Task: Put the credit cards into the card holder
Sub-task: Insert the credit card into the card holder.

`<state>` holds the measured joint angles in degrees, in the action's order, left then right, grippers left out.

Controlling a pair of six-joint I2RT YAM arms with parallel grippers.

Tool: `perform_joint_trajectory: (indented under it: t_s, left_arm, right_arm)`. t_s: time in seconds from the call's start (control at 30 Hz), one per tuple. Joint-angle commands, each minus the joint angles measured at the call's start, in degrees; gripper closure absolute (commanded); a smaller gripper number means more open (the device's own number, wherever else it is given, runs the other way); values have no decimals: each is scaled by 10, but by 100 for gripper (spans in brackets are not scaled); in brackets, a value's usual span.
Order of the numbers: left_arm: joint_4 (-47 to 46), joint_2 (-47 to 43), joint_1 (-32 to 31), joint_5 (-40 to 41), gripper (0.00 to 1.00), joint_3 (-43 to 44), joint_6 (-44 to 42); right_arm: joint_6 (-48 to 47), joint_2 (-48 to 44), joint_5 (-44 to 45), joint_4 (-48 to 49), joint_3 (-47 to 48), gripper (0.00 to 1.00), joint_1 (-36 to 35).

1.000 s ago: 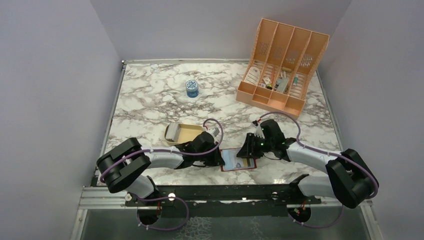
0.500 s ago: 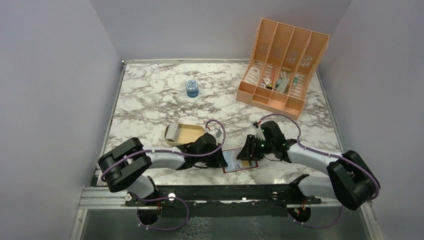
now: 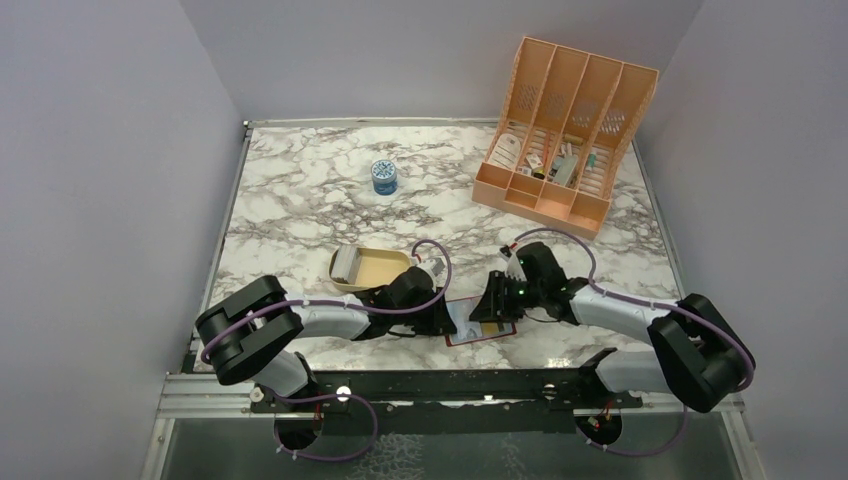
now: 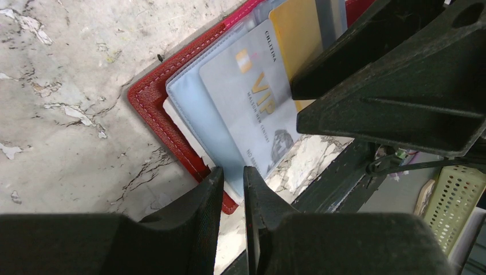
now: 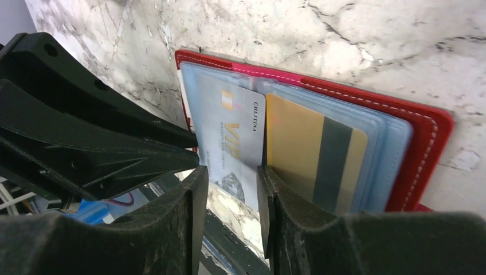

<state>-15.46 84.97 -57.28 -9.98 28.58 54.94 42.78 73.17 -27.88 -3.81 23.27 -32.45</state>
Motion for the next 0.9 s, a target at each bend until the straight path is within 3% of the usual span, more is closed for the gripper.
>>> perform_joint_trajectory:
  t_s: [0.0, 0.57, 0.67, 0.87]
  left_arm:
    - [14, 10, -5, 22, 76, 0, -13]
    - [20, 16, -5, 32, 76, 11, -28]
    - [40, 7, -5, 44, 76, 17, -35]
    - [60, -20, -5, 55, 76, 18, -32]
  right_arm:
    - [-3, 22, -13, 27, -1, 63, -17]
    - [-9, 60, -49, 87, -3, 72, -27]
    - [-17, 49, -42, 50, 14, 72, -27]
    - [-37, -53, 48, -93, 61, 57, -27]
